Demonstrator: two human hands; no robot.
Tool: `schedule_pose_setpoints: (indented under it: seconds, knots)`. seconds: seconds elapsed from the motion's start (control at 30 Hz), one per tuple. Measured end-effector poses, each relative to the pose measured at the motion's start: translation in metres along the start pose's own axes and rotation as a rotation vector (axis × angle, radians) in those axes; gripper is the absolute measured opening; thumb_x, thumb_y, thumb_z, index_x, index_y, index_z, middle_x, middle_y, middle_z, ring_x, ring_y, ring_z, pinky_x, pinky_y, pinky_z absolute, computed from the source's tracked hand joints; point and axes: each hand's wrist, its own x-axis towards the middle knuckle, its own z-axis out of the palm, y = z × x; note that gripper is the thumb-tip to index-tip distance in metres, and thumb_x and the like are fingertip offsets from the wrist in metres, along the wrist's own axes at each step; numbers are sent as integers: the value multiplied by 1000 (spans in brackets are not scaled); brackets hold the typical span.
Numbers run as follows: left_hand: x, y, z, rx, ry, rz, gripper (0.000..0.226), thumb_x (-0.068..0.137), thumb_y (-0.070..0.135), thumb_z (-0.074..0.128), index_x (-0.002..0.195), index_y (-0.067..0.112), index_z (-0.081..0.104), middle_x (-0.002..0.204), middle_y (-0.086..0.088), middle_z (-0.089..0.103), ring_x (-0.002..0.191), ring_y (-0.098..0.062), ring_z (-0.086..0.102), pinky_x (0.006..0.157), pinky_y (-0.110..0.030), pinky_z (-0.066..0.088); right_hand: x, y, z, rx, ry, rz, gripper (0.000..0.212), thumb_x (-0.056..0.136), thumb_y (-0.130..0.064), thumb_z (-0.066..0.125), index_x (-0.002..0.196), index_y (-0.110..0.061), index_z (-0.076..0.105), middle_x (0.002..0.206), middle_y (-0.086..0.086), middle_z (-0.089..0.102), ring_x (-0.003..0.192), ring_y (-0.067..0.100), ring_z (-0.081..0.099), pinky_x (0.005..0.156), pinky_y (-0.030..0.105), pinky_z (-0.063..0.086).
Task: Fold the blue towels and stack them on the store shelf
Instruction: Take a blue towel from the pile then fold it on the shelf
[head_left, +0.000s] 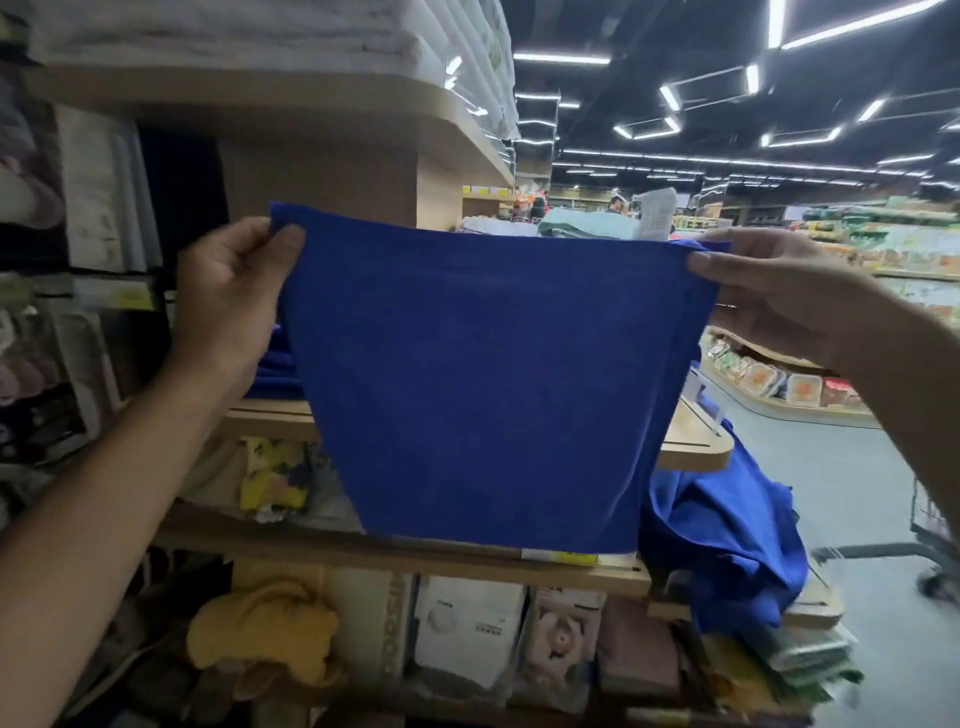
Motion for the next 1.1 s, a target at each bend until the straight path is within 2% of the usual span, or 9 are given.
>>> schedule_pose_setpoints:
  seconds: [0.1,0.2,0.3,0.5,0.7,0.77,0.9,1.0,1.1]
  knots:
    - [8,7,-2,-39,46,14,17,97,40,61,87,36,73,86,16,74,77,1,68,62,-15,51,-3,-9,-4,-31,-82,-14,39,68,-38,91,100,-19,80,100,2,79,91,13,75,78,25,60]
    - [17,13,-5,-32,83,47,19,96,49,60,85,37,69,85,18,72,78,3,66,64,-15,51,0,-12,-6,-26,-92,-32,31,73,-42,88,93,-20,80,94,-1,79,87,12,75,76,27,60]
    - [14,-8,0,118,30,49,21,101,38,55,82,32,60,75,18,63,69,6,54,62,-14,42,7,8,-10,-174,6,79,23,76,-30,83,92,-14,81,100,10,78,93,21,76,81,32,62]
    - [-12,-73,6,201,-134,-140,29,102,29,55,88,3,54,77,-12,49,72,-18,44,62,-36,34,8,61,-2,-251,119,178,21,92,-1,64,109,-5,75,100,13,78,88,19,76,73,25,62]
    - [-5,-77,3,-184,-102,-320,25,88,54,69,94,30,73,89,11,74,78,-5,68,65,-22,55,16,59,-2,86,141,130,24,86,-31,76,94,-8,77,85,6,73,73,13,70,66,23,59]
    - [7,-82,2,-54,-87,-270,29,86,62,67,90,33,70,83,15,69,73,-3,63,64,-24,51,24,58,-3,-14,232,86,35,83,-42,80,89,-8,74,76,3,69,65,12,65,59,22,55]
    - [17,-109,21,253,-102,-134,25,93,53,54,79,32,57,71,10,56,65,-3,50,66,-31,41,42,81,-1,-607,414,54,36,93,-37,72,72,-8,71,51,-9,59,46,5,54,46,17,43]
    - [19,-130,35,459,-100,-54,28,97,48,53,81,25,52,66,9,51,57,2,50,53,-17,35,52,104,-5,-577,417,148,35,95,-39,69,70,-14,69,45,-11,55,39,3,50,39,18,39]
    - [31,-145,47,551,-99,-73,30,99,44,54,85,17,54,64,6,51,57,-7,47,57,-31,36,68,124,-8,-477,439,228,33,97,-35,68,78,-7,65,53,-3,48,35,4,46,36,17,37]
